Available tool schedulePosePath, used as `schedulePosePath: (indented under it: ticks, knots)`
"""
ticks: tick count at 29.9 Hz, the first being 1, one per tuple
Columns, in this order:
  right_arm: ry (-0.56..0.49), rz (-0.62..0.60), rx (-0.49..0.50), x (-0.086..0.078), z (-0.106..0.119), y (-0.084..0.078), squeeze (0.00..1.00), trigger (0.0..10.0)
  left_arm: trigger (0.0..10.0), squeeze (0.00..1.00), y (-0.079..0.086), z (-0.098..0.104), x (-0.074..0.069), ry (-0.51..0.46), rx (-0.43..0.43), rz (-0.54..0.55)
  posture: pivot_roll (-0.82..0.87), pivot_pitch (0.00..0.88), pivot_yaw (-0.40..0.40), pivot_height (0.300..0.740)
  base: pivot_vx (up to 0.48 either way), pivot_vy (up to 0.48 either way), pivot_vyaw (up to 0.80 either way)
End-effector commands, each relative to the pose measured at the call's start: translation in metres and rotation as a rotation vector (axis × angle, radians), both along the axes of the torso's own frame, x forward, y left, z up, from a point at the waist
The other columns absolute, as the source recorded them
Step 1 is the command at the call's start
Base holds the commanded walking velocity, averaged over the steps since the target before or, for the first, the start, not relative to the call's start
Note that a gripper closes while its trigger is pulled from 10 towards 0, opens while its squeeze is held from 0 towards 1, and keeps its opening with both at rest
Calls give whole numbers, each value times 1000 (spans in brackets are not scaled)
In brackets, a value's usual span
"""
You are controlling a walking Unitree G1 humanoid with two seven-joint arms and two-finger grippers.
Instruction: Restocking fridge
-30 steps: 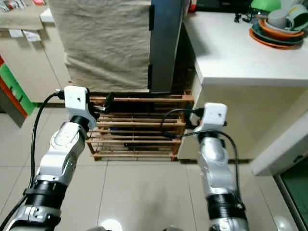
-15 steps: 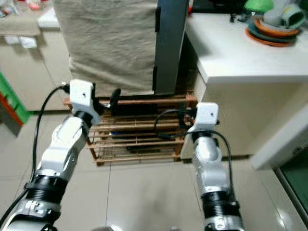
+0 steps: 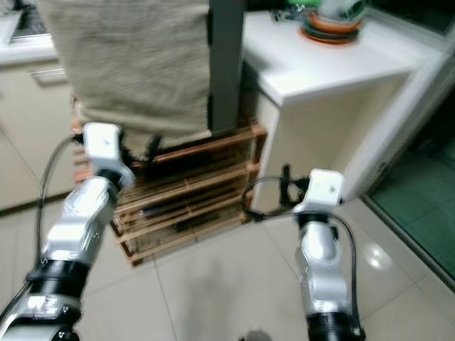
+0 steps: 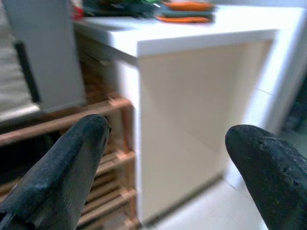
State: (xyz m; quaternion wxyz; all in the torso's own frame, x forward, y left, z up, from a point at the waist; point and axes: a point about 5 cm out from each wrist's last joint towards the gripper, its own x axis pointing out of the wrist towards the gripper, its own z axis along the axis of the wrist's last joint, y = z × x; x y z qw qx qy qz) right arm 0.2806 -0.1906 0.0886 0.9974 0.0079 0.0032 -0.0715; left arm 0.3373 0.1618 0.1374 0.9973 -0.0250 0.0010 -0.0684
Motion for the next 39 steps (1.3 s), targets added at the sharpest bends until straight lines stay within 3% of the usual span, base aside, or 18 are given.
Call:
schedulePosePath:
  ticks: [1,11,16,39]
  knots:
    - [-18,-39,-5,-1,5,-10,0,10000,10000,0,-11,1,2,1,-7,-34,-105,0,41,740,0,480,-781]
    - [-29,-47,-24,-10,4,-9,0,10000,10000,0,-1,0,1,-1,23,5,-105,0,36,740,0,480,-300]
    - [-30,-41,-30,-9,7,-9,0,10000,10000,0,-1,-6,-8,4,26,-3,-106,0,32,740,0,480,0]
    - [-46,27,-28,11,14,1,0,10000,10000,0,-7,7,-8,-72,29,-27,-91,0,8,740,0,480,-789]
